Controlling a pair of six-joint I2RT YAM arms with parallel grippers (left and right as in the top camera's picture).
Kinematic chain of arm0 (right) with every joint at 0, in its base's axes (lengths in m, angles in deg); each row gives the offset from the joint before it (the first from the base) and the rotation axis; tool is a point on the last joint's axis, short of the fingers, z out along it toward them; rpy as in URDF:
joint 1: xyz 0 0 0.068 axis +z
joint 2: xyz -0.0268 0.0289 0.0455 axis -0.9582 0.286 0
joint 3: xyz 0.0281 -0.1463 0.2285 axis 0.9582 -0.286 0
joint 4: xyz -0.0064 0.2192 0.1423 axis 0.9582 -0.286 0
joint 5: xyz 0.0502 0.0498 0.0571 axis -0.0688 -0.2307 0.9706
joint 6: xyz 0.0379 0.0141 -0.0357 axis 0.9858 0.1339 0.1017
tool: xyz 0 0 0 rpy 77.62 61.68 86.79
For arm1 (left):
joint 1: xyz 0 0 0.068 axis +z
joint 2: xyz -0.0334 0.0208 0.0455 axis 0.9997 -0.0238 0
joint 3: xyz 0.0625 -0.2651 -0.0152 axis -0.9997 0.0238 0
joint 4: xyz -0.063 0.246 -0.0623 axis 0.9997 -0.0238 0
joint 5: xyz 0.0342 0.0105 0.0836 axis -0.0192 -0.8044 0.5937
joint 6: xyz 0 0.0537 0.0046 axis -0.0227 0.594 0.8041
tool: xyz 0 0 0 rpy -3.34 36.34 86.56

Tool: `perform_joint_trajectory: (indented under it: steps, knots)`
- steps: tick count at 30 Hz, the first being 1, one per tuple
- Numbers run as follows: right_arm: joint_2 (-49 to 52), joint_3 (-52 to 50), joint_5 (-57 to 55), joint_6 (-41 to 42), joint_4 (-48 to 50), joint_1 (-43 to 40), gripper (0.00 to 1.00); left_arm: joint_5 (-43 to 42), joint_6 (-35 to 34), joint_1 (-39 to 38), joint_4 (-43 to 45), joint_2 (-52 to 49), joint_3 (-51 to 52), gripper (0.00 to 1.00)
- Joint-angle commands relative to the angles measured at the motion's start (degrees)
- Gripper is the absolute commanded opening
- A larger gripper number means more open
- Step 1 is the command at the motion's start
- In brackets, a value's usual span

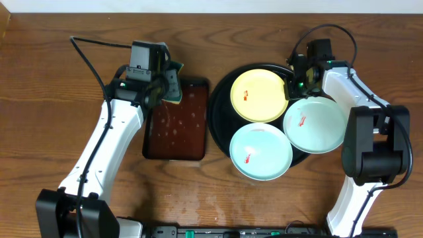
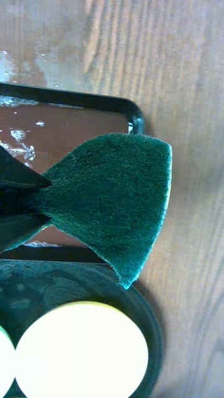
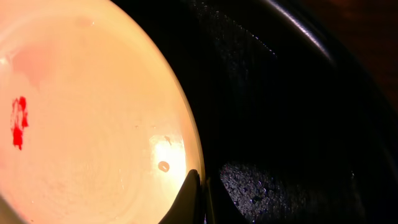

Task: Clean dirty plates on tray and stack at the side
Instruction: 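Tilt yellow plate with right gripper and move sponge over it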

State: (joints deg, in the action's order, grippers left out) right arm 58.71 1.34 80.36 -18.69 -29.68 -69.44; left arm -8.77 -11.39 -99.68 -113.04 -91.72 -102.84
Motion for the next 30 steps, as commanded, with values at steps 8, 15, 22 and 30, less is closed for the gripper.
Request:
perform_joint_trajectory:
  steps: [8, 15, 22, 30]
  knots:
    - [0.28, -0.44, 1.64, -1.18, -0.07, 0.28, 0.01, 3.48, -1.99, -0.28, -2.71, -1.73, -1.01, 0.07]
    - [0.28, -0.44, 1.64, -1.18, -0.09, 0.28, 0.01, 2.62, -3.74, -0.28, -6.62, -5.9, -1.03, 0.07]
    - [0.28, -0.44, 1.64, -1.18, -0.24, 0.28, 0.01, 3.02, -3.54, -0.37, -13.03, -5.99, -10.95, 0.07]
    - [0.28, -0.44, 1.64, -1.18, -0.28, 0.28, 0.01, -1.92, -5.07, -6.78, -10.62, -6.91, -16.65, 0.07]
